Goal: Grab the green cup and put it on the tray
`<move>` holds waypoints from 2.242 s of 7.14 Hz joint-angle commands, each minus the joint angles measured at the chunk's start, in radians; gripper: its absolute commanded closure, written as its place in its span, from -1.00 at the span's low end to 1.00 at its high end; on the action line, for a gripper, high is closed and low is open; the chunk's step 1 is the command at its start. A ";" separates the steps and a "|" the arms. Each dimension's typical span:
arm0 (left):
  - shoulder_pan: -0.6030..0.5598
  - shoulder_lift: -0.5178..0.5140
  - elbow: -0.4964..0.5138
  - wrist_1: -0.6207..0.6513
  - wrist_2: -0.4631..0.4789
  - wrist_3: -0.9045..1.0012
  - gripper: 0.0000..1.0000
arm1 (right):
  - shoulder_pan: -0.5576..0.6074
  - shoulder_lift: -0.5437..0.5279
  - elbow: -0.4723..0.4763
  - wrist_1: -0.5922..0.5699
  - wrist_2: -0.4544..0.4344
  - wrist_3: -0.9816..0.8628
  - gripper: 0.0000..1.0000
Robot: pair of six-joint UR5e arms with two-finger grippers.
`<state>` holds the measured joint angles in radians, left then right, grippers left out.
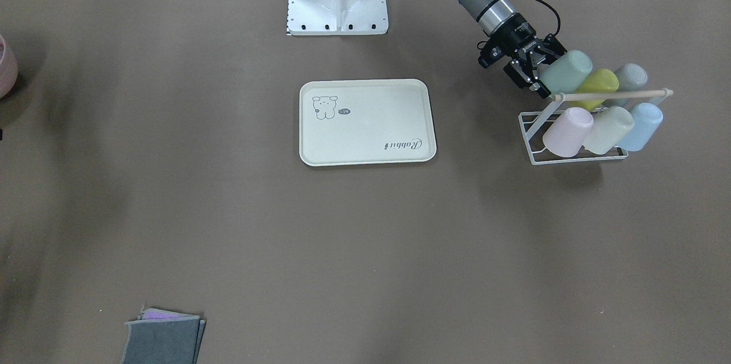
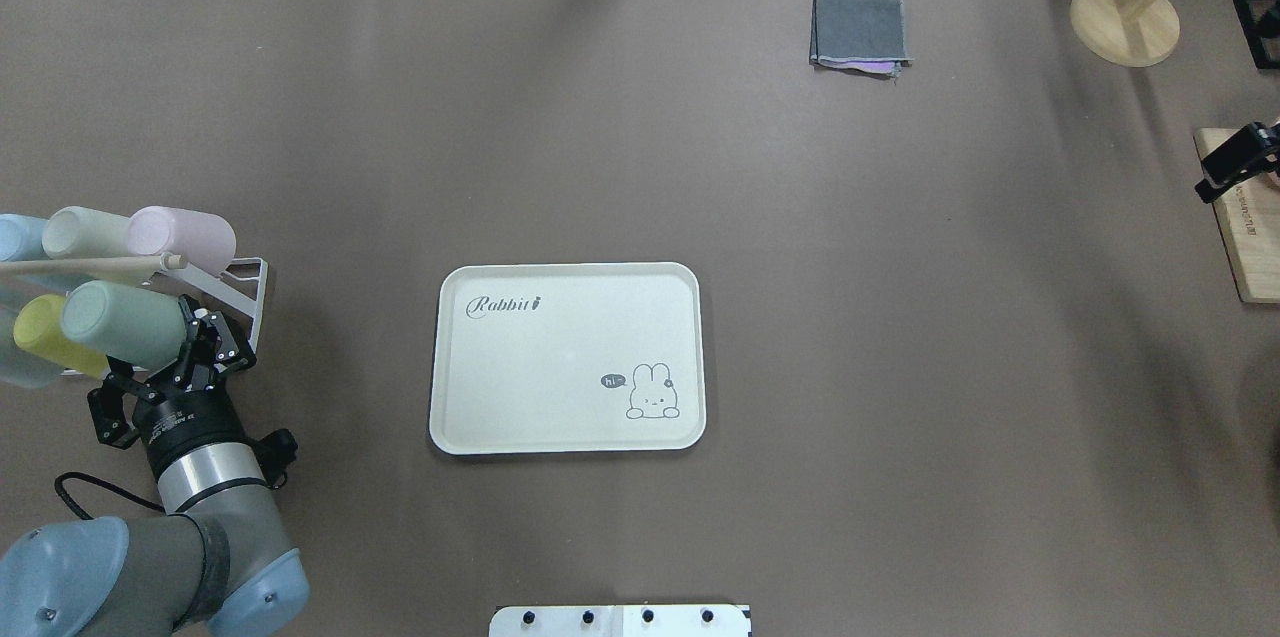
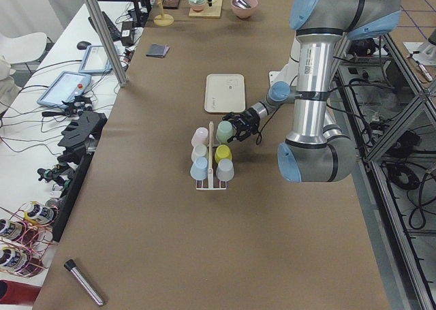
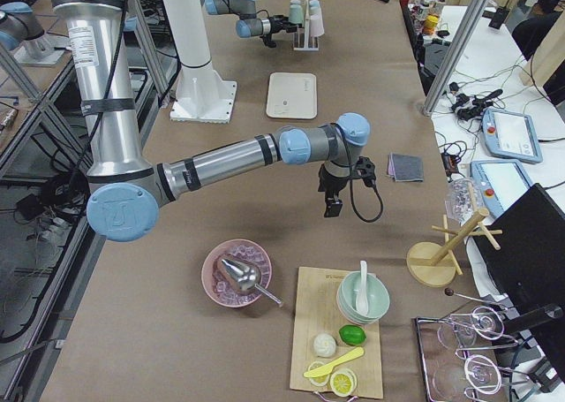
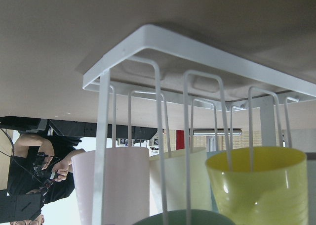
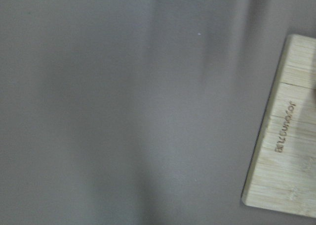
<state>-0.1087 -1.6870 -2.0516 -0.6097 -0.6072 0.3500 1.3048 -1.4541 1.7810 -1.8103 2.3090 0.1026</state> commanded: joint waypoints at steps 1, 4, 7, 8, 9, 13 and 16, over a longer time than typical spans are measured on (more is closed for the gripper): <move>0.000 0.013 -0.045 0.031 0.000 0.000 -0.65 | 0.086 -0.009 -0.012 -0.127 0.010 -0.032 -0.92; -0.006 0.024 -0.137 0.093 -0.002 0.015 -0.65 | 0.175 -0.020 -0.127 -0.124 0.010 -0.148 -0.92; -0.011 -0.017 -0.191 0.052 -0.026 0.052 -0.67 | 0.185 -0.054 -0.149 -0.109 0.000 -0.172 -0.92; -0.026 -0.040 -0.188 -0.002 -0.026 0.057 -0.67 | 0.203 -0.055 -0.175 -0.109 0.003 -0.137 -0.92; -0.035 -0.055 -0.193 -0.054 -0.026 0.055 -0.66 | 0.221 -0.055 -0.196 -0.109 0.006 -0.136 -0.93; -0.080 -0.048 -0.176 -0.391 -0.051 -0.010 -0.64 | 0.258 -0.068 -0.196 -0.110 0.023 -0.133 -0.99; -0.078 -0.039 -0.092 -0.757 -0.055 -0.206 -0.64 | 0.258 -0.071 -0.198 -0.109 0.023 -0.144 -0.99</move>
<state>-0.1875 -1.7302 -2.1903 -1.1922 -0.6612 0.2346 1.5626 -1.5232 1.5832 -1.9192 2.3316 -0.0389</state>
